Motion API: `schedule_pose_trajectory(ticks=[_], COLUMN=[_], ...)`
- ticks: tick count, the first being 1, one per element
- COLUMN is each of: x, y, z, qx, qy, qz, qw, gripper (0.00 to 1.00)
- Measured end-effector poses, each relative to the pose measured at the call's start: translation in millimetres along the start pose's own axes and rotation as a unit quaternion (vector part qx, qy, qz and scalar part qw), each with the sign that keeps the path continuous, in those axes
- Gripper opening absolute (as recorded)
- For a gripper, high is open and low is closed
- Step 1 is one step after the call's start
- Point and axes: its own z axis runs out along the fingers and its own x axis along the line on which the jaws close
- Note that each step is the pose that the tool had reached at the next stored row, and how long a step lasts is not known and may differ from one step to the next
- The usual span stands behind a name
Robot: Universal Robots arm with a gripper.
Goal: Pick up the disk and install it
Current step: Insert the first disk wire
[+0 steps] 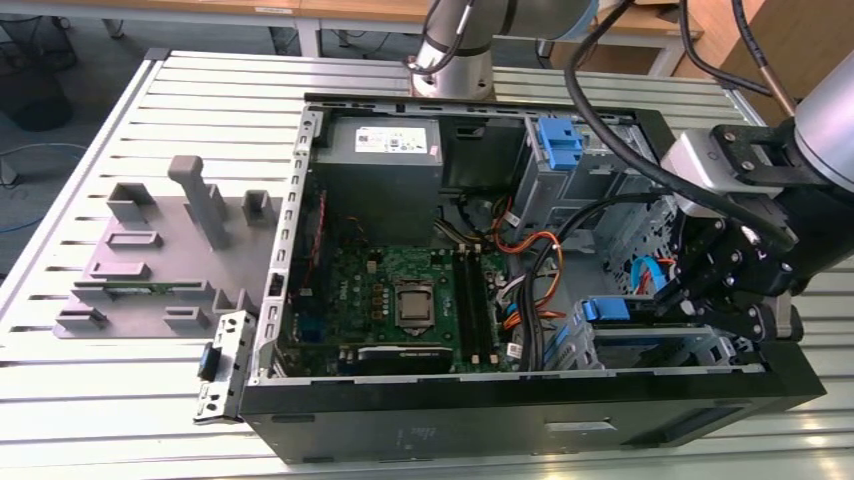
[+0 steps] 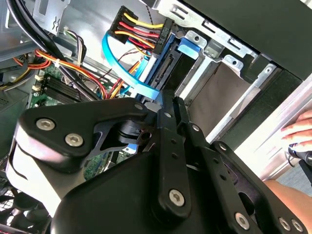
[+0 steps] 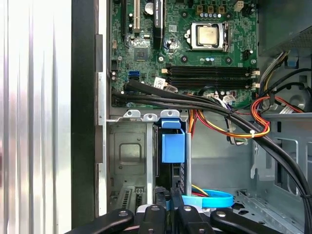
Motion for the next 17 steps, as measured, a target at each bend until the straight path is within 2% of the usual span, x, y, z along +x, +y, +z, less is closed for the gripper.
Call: schedule_pose_trajectory(ticks=[2, 4, 6, 9, 14, 17], x=[0.0, 0.0, -0.3, -2.6, -10.9, -11.2], y=[0.0, 0.0, 0.2, 0.9, 1.5, 1.7], z=[0.0, 0.1, 0.7, 1.8, 3.6, 4.2], qx=[0.0000, 0.0001, 0.0003, 0.0005, 0.0005, 0.0006], qy=[-0.0002, -0.0039, -0.0057, -0.0060, -0.0060, -0.0059], qz=[0.000, 0.000, 0.000, 0.000, 0.000, 0.000], qw=[1.00000, 0.99999, 0.99998, 0.99998, 0.99998, 0.99998], gripper=[0.16, 0.16, 0.16, 0.16, 0.16, 0.16])
